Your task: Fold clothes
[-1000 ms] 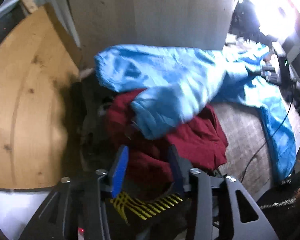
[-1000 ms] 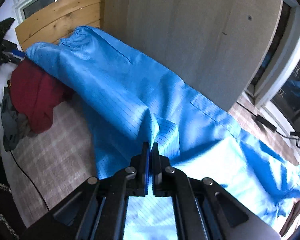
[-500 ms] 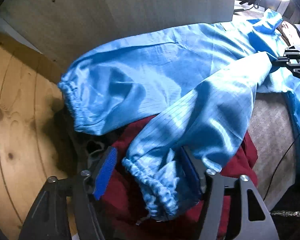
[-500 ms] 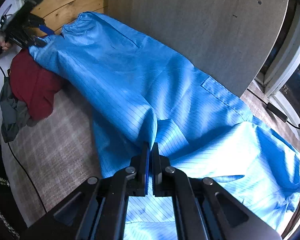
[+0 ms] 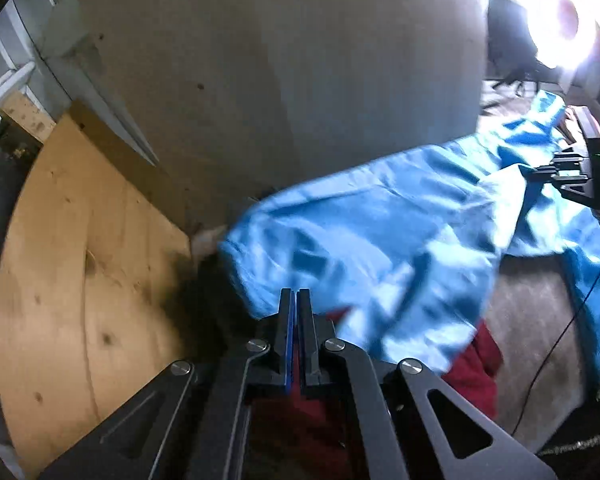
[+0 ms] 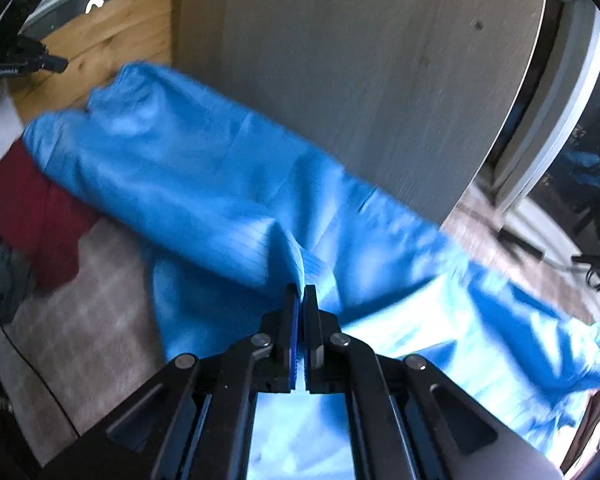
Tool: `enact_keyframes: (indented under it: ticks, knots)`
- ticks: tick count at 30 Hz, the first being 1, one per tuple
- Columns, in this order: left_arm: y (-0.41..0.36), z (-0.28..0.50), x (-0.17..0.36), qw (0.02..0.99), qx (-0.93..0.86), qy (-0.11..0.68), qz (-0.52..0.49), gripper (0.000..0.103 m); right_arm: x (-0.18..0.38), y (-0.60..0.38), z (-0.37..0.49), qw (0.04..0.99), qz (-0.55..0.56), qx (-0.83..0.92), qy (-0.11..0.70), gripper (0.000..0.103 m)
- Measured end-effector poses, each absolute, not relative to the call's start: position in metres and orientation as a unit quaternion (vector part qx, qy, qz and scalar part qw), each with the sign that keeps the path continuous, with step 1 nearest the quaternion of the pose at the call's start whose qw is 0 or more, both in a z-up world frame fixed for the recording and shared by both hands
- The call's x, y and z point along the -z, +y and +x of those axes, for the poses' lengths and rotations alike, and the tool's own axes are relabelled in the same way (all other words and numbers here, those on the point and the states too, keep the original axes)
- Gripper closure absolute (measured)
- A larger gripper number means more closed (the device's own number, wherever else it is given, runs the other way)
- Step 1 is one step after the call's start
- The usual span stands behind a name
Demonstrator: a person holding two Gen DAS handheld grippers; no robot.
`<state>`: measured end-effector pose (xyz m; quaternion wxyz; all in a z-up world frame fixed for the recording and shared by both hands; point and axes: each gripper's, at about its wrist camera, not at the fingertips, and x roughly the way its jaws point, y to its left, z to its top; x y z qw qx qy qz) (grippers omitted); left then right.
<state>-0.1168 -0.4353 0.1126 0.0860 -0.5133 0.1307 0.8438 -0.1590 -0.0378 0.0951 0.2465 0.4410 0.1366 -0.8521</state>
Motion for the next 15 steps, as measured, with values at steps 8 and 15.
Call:
enact_keyframes:
  ticks: [8, 15]
  knots:
    - [-0.422, -0.117, -0.06, 0.136, -0.783, 0.137, -0.591, 0.051, -0.079, -0.052, -0.152, 0.279, 0.47, 0.818, 0.18, 0.102]
    - [-0.415, -0.107, -0.036, 0.137, -0.772, 0.137, -0.606, 0.093, -0.072, -0.05, -0.144, 0.277, 0.483, 0.813, 0.172, 0.101]
